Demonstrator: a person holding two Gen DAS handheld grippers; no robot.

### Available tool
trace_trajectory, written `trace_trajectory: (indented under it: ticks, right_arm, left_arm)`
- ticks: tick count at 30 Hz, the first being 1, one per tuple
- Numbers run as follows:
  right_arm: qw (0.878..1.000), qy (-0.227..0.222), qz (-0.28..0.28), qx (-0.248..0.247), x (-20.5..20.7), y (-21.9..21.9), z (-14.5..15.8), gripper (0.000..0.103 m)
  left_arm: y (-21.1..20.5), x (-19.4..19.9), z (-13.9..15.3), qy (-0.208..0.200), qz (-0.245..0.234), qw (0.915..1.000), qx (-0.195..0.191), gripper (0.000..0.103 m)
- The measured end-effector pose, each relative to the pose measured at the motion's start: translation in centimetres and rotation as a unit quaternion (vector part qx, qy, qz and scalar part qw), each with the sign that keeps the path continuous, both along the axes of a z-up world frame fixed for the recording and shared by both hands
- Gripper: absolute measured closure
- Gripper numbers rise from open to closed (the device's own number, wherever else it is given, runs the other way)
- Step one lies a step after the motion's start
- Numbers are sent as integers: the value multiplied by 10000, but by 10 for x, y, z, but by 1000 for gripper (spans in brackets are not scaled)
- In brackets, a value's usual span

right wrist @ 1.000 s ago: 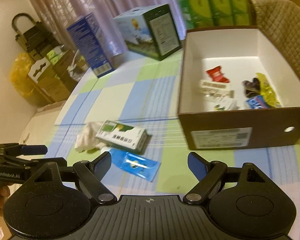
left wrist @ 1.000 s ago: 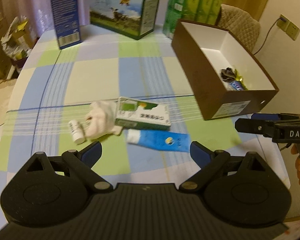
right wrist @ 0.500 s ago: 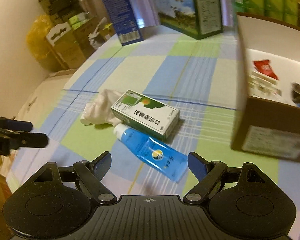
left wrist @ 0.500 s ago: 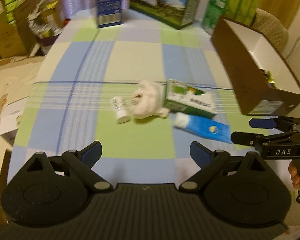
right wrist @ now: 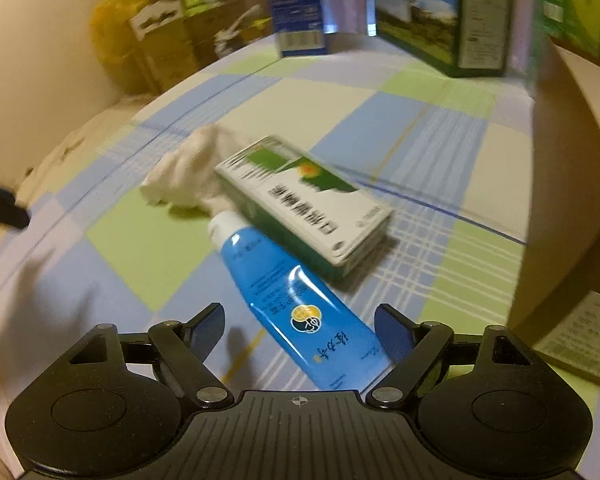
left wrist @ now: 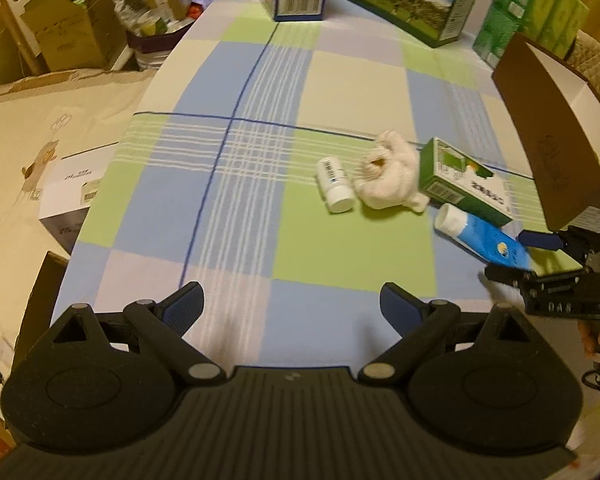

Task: Organize objects
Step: 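Grasp the blue toothpaste tube with the right tool, then lift the tube toward the box with the right tool while the left tool grasps the white pill bottle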

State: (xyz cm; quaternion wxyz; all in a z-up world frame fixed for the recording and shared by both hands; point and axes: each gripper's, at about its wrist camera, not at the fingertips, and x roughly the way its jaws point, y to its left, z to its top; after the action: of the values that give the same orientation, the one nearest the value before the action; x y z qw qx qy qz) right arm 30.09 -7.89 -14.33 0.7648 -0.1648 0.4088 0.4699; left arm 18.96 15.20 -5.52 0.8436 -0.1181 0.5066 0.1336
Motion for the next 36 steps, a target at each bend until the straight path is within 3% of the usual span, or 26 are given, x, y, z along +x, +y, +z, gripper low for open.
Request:
trace_trajectory:
  ticks: [8,16,25,27,36]
  right_arm:
    - [9964,-55,820,-212,-35,15,1,37]
    - [9978,-185,603,-185,-30,41,1,39]
    - [9978,-458,358,-313,-30,67,-2,57]
    - [9978,-465,367,-296,-32,69,-2,66]
    - [9985,-333,250,-346,-37,65,2,68]
  left_arm:
    - [8,9,-8,73,11,10000,-15,10]
    - [8,16,-16,127,-14,9999,-35,10]
    - [16,24,-26,171,119,9998,21,10]
    - [16,26,-28,175,104,9998,13,10]
    - [12,36,-37,198,-118,9997,-11,10]
